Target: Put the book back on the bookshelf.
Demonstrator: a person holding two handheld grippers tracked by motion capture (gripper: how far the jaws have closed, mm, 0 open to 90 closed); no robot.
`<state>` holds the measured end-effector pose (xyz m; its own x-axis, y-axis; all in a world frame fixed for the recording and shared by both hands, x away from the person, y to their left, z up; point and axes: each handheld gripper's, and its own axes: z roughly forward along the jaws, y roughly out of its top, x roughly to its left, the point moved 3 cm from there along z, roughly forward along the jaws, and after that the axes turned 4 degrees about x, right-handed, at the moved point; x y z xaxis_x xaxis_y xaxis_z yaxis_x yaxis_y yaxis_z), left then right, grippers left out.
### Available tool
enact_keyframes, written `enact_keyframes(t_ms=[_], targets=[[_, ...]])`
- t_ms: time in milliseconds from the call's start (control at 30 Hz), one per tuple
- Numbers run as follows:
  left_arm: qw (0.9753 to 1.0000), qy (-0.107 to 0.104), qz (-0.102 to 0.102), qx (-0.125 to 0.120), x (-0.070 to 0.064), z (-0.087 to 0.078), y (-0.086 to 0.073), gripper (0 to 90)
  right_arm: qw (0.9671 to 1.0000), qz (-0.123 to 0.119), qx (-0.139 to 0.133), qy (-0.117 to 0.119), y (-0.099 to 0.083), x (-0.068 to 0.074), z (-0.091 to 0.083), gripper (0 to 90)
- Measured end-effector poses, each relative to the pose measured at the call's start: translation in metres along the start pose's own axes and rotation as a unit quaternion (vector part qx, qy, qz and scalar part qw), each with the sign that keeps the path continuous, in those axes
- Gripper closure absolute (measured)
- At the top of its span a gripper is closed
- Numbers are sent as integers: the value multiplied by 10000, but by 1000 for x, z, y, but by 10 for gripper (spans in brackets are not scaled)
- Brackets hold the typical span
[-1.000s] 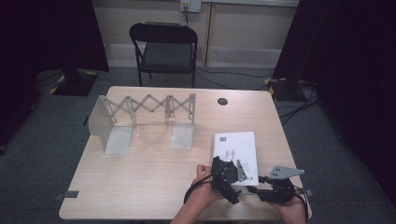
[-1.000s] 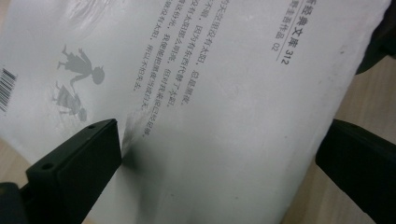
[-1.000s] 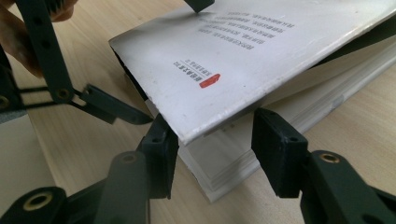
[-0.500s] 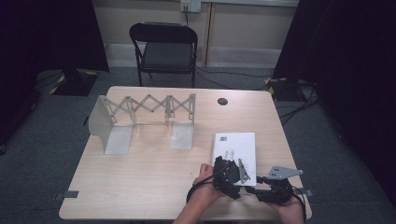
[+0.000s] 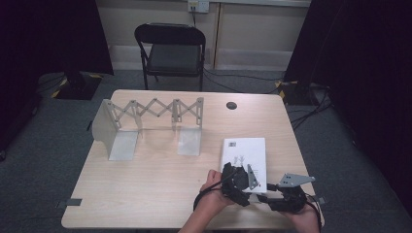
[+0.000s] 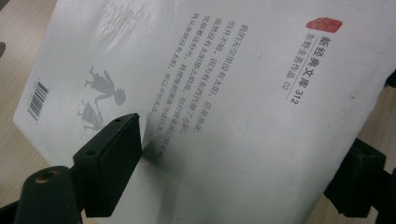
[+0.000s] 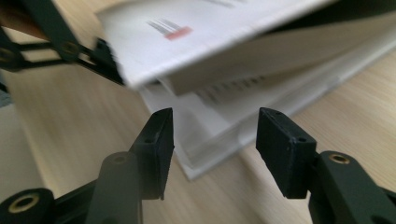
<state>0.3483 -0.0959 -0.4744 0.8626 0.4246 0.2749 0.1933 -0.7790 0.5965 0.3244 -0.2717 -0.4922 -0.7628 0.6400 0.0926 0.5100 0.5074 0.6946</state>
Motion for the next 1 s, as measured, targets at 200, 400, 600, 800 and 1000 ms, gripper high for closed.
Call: enact_keyframes(t_ms=[200, 400, 600, 800, 1000], targets=[[10000, -3, 74, 58, 0, 0, 0, 156, 9998, 157, -85, -94, 5, -6, 5, 470], [9999, -5, 122, 70, 1, -1, 0, 150, 9996, -99, -137, -240, 11, 2, 9, 483], [9997, -12, 235, -33, 2, -1, -3, 135, 9997, -47, -186, -176, 12, 2, 9, 484], [9995, 66, 311, -70, 3, 3, -3, 98, 9997, 12, -222, -131, 13, 2, 8, 493], [9991, 161, 342, -174, 2, 4, -5, 110, 9997, 42, -231, -102, 12, 2, 8, 496]])
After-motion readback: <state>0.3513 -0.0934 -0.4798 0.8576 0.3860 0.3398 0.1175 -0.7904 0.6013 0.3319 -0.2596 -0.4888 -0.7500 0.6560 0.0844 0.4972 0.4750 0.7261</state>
